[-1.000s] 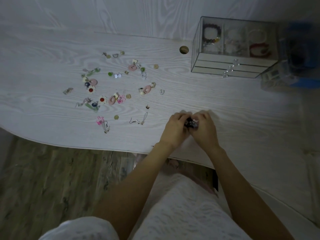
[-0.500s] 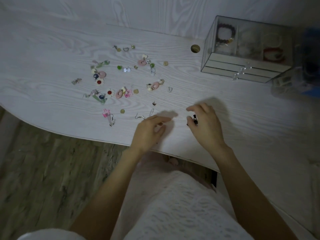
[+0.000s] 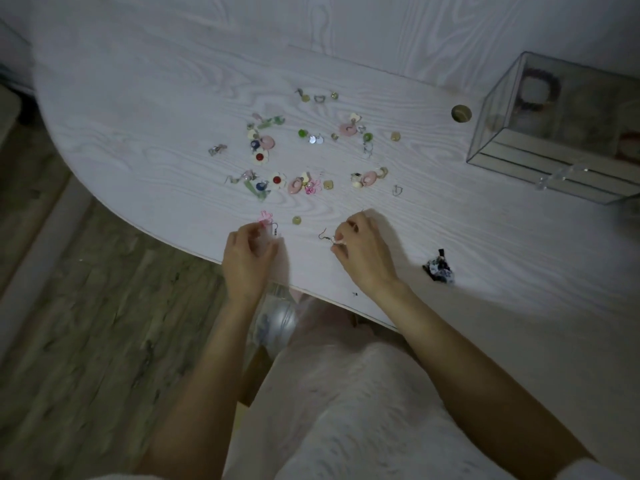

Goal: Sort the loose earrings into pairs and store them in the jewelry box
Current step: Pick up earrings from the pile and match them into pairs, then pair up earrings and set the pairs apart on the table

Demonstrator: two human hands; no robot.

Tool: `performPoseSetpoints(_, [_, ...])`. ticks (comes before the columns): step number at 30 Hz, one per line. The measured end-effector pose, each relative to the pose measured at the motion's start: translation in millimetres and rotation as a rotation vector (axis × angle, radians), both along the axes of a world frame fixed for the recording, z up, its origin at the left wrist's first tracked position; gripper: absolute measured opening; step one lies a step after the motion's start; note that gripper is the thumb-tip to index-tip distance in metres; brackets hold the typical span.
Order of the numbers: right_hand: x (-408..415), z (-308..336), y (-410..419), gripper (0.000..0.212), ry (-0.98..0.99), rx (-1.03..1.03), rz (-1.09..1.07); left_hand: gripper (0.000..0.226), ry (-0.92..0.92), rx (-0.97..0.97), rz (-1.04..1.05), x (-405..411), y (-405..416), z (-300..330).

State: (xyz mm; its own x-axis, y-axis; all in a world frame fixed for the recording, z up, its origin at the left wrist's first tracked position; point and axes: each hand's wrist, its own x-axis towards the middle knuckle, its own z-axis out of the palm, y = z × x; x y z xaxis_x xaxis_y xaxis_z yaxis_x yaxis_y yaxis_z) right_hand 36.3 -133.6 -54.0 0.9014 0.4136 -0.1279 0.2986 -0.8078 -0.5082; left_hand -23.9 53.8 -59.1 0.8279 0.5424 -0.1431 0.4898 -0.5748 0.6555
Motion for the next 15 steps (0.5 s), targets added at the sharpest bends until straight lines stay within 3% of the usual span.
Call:
performPoseSetpoints(4, [0, 0, -4, 0.009, -0.005, 0.009, 0.038, 0.037, 0.005, 0.004, -0.005, 8, 2, -3])
performPoseSetpoints(15, [-10, -5, -11, 0.031, 0.021, 0.053, -0.045, 0.023, 0.015, 0.014, -0.142, -12, -22, -5])
